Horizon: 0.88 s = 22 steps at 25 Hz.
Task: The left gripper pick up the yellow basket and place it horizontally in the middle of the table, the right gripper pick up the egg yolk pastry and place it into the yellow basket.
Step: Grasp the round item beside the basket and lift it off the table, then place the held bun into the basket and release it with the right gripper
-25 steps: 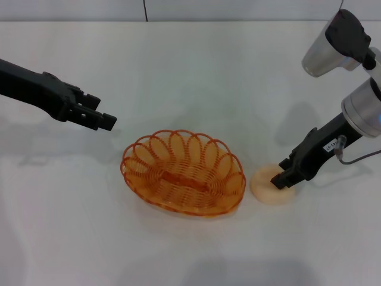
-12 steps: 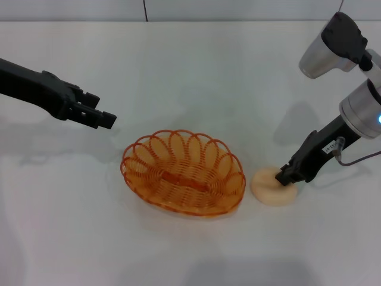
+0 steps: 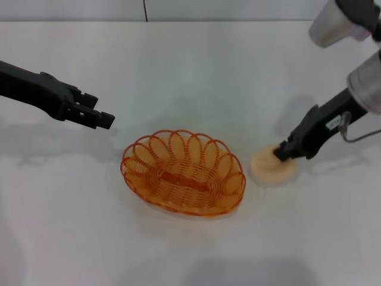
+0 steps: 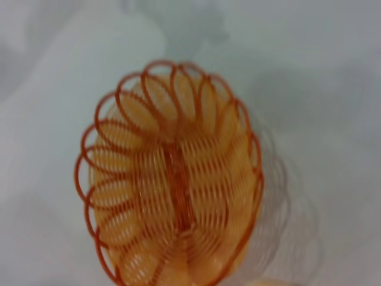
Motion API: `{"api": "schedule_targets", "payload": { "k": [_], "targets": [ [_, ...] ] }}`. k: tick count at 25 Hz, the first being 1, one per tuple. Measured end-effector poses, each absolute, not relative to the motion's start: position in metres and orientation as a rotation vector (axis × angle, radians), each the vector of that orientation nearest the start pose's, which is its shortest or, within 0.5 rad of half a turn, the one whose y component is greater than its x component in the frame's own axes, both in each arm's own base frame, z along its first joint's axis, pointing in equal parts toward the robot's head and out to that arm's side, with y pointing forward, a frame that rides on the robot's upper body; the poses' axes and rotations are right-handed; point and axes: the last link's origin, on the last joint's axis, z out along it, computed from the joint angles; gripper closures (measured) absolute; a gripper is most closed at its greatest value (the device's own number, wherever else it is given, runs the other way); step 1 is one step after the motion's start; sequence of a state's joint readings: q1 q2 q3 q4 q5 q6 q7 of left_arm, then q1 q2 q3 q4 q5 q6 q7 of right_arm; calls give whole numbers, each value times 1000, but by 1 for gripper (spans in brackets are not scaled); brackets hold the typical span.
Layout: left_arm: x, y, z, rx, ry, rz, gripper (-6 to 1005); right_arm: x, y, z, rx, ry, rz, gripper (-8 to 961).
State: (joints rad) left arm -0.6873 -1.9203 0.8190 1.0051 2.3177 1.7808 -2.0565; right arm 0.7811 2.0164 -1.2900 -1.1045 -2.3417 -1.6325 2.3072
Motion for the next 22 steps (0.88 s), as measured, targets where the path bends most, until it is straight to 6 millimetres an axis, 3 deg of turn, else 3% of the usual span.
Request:
{"api": "schedule_targets", "payload": {
  "k": [9,22],
  "targets": [
    [-222,370,87,-2822,-941,-35,270,125,369,14,-2917,699,-323,922],
    [-221,371,86,-2815,-933,-38,270,88,350,-26,-3082,563,-217,923]
  ]
}}
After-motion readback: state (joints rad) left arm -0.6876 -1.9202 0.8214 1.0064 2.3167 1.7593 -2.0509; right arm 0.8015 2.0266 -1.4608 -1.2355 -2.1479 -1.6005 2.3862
